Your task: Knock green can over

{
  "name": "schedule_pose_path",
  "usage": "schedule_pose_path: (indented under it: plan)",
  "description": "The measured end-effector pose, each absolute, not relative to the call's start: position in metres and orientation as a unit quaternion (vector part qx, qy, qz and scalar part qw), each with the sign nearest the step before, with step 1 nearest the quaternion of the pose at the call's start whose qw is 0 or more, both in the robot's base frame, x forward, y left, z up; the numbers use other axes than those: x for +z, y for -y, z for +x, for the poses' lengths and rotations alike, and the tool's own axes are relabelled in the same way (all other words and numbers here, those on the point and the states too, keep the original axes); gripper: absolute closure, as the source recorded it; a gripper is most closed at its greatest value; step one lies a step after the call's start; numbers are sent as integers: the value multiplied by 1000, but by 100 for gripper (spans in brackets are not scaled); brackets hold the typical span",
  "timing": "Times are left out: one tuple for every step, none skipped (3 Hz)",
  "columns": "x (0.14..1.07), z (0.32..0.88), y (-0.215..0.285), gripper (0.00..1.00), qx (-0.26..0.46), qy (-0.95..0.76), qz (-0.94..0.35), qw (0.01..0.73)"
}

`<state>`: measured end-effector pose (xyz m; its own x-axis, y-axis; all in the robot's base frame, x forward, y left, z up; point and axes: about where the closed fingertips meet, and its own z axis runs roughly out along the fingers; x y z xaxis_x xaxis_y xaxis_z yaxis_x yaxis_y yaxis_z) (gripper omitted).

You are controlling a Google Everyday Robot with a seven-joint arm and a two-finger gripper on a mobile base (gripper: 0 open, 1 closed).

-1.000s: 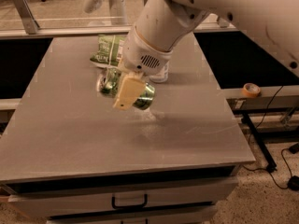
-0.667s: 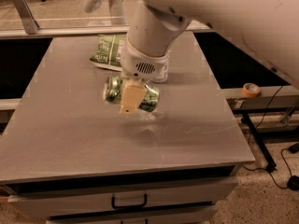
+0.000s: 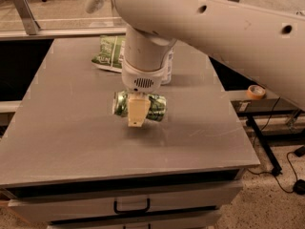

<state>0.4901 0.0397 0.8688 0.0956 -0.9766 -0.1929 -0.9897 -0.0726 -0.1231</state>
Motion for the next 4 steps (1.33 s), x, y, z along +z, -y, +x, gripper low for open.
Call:
schedule_pose_path:
  plan:
    - [858, 489, -37, 35, 25, -676, -730, 98]
    - [854, 488, -36, 12, 33, -675, -730, 98]
    - [851, 487, -36, 0, 46, -678, -727, 102]
    - [850, 484, -36, 0, 53, -681, -722, 109]
